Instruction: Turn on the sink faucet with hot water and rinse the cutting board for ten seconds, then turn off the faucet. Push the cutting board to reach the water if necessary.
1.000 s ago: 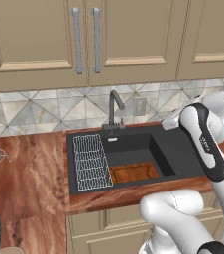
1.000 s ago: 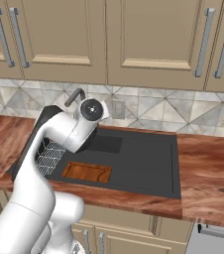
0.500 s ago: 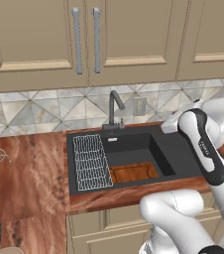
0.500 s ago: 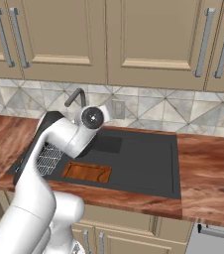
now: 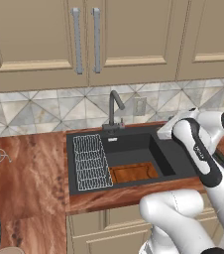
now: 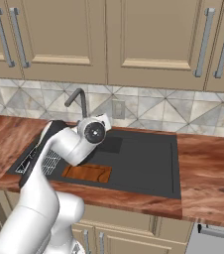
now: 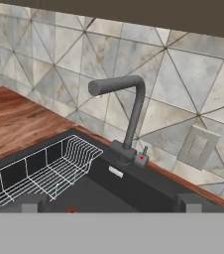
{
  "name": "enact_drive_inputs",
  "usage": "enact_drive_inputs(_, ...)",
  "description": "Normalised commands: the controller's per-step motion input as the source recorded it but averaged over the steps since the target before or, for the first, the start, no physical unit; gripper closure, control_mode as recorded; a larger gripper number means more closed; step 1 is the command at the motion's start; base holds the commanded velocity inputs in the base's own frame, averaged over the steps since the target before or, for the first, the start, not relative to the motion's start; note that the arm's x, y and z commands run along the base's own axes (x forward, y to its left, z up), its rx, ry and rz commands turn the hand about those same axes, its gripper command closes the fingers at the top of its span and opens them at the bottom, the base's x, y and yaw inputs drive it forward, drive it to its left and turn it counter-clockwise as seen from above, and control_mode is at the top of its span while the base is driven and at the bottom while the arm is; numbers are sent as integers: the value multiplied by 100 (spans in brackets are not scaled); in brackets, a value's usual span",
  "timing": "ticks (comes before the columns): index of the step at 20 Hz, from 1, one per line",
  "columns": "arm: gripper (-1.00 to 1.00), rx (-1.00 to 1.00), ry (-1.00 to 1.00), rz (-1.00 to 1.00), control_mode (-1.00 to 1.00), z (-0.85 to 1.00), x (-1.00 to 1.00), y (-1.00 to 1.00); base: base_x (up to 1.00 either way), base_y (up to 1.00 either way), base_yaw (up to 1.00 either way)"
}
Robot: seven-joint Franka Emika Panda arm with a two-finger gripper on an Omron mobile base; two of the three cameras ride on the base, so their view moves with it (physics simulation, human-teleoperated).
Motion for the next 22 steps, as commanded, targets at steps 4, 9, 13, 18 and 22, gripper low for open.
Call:
enact_drive_inputs(4, -100, 3, -1, 0, -100, -11, 28, 0, 0, 0, 0)
enact_drive_inputs(9, -100, 3, 0, 0, -100, 0, 35, 0, 0, 0, 0)
enact_drive_inputs(13, -100, 1, 0, 0, -100, -1, 33, 0, 0, 0, 0)
enact_drive_inputs(18, -100, 0, 0, 0, -100, -9, 28, 0, 0, 0, 0)
enact_drive_inputs(22, -100, 0, 0, 0, -100, -13, 26, 0, 0, 0, 0)
